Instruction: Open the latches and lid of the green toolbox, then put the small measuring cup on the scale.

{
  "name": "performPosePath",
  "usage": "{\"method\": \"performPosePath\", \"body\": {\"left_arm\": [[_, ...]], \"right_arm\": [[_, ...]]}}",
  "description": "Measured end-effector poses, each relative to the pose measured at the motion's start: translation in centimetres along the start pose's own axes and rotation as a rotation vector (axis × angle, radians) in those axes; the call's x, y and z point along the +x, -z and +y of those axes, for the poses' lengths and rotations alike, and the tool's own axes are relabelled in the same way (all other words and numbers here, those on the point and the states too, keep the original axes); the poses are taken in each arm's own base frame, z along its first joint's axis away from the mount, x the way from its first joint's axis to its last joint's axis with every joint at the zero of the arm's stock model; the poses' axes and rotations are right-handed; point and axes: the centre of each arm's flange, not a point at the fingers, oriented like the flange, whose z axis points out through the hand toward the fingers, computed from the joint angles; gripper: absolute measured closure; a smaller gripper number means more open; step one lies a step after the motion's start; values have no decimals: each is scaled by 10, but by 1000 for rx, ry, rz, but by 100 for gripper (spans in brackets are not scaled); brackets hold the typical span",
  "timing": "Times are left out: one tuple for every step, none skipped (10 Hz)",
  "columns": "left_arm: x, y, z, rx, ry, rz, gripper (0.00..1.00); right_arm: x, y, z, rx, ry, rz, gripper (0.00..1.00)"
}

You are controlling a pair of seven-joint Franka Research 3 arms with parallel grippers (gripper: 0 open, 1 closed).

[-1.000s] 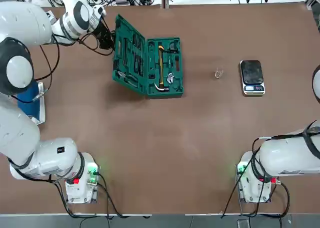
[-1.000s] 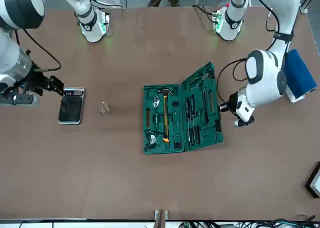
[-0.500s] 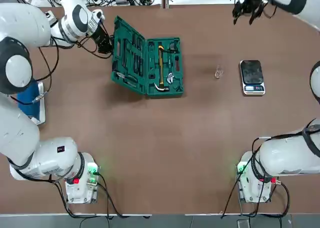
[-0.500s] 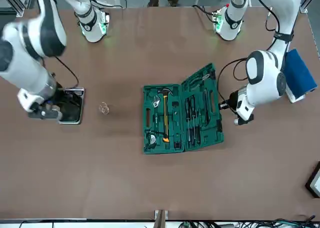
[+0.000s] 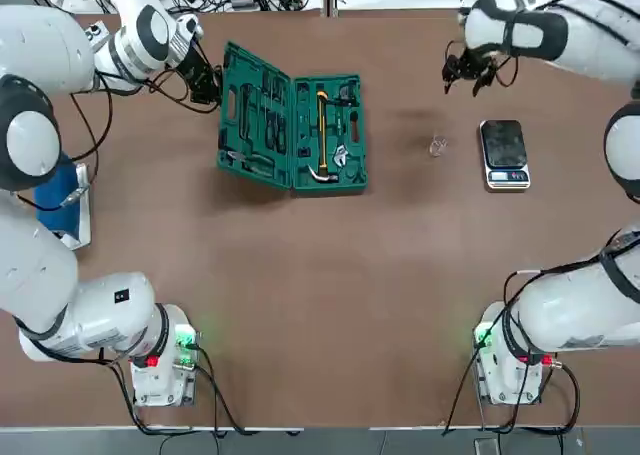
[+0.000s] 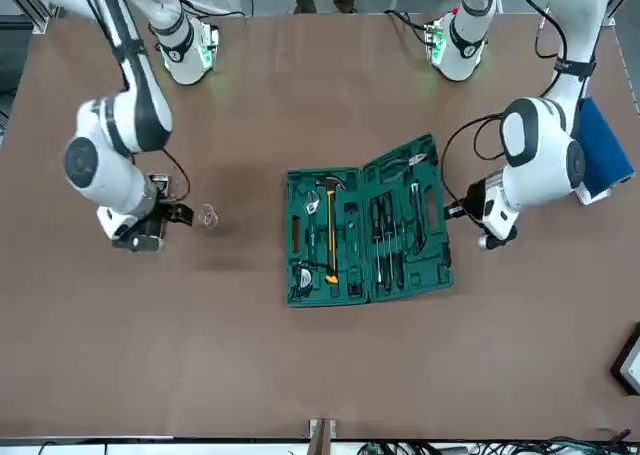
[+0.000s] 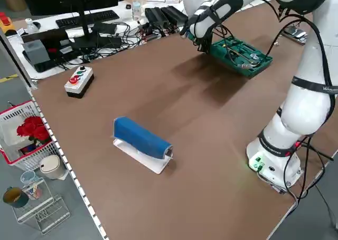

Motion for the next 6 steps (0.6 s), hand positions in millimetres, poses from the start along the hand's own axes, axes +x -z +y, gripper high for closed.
{"method": "performPosePath", "body": {"left_arm": [[0, 0, 0, 0, 0, 0, 99], [0, 0, 0, 0, -1, 0, 99], [0, 0, 0, 0, -2, 0, 99], [0, 0, -1, 0, 0, 0, 99], [1, 1, -3, -1, 1, 1, 99], [2, 1, -5, -1, 1, 1, 99]], "right_arm": [[-11, -12, -18, 5, -1, 3, 0], [-18, -19, -28, 9, 5, 10, 1], [-23, -27, -31, 15, 10, 22, 2], [-28, -37, -30, 16, 10, 27, 3], [-32, -45, -28, 16, 9, 26, 4], [-34, -50, -28, 17, 9, 26, 4]]}}
